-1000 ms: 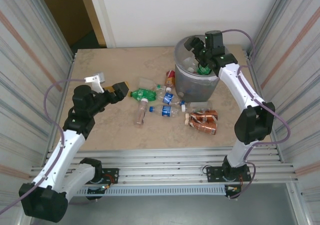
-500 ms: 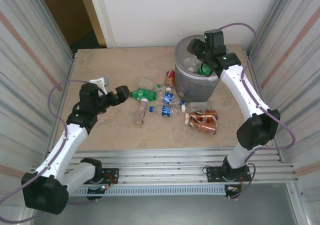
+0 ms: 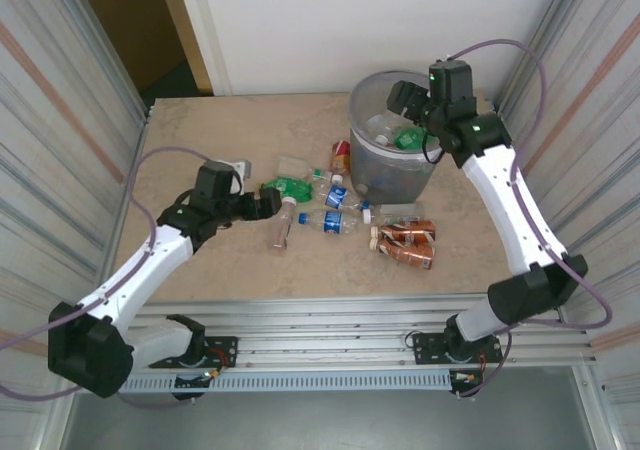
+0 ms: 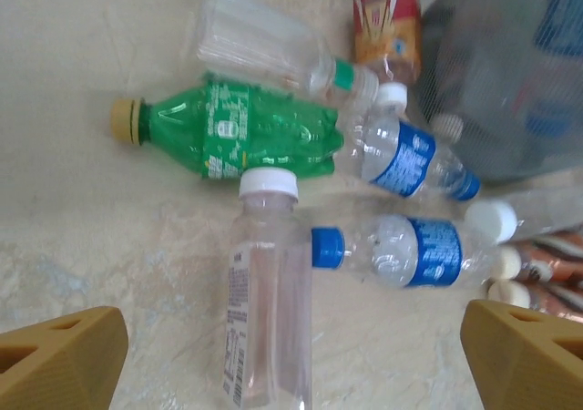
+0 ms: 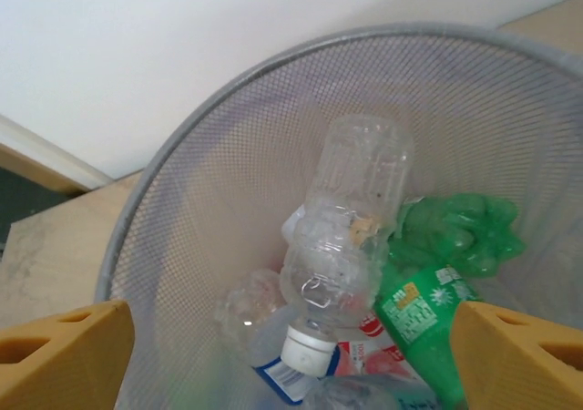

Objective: Put the plastic bottles in the bin

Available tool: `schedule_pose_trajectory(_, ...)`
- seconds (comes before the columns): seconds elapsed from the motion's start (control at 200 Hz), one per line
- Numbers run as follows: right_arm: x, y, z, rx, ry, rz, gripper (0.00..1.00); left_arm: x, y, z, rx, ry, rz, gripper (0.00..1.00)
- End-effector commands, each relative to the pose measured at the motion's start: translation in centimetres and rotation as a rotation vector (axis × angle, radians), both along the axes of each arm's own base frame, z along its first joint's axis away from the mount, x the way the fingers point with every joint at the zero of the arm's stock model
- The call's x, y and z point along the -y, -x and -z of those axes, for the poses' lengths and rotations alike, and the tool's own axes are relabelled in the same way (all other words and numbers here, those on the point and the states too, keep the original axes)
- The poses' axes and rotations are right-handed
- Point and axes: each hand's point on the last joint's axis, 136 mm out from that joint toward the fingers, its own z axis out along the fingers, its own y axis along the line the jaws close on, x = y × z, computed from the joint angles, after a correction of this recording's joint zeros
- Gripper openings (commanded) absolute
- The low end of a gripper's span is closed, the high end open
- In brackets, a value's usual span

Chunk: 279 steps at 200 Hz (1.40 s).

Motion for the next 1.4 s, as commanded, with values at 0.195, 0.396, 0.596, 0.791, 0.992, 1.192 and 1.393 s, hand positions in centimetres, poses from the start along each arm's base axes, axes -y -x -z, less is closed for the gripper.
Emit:
schedule_pose_trajectory(0.195,5.1,6.7,-0.9,0.003,0.145,0.107,0.94,1.5,2.1,4.4,-0.14,-0.237,0.118,0.89)
schedule_pose_trajectory(0.396,6.5,9.0,0.5,-0.02,0.16,0.133,0.98,2.6,1.9,7.4,-0.204,-0.289,0.136,0.83)
schedule_pose_trajectory(0.596,7.1,9.9,1.6,-0.032,0.159,0.149,1.0,3.0,1.2,9.3,-0.233,-0.309,0.138,0.79)
schedule_pose_trajectory(0.791,7.1,9.8,2.0,-0.033,0.152,0.146,0.99,3.1,1.0,11.1,-0.259,-0.328,0.136,0.73)
schedule_pose_trajectory(0.992,7.0,9.6,2.2,-0.029,0.149,0.145,0.98,3.0,1.3,12.2,-0.285,-0.339,0.131,0.63)
schedule_pose_trajectory(1.192,6.7,9.5,2.0,-0.022,0.137,0.134,0.98,2.8,2.1,11.3,-0.279,-0.326,0.134,0.45)
schedule_pose_trajectory(1.393,6.2,9.5,1.7,-0.003,0.109,0.111,0.98,2.7,3.0,9.0,-0.239,-0.285,0.143,0.29)
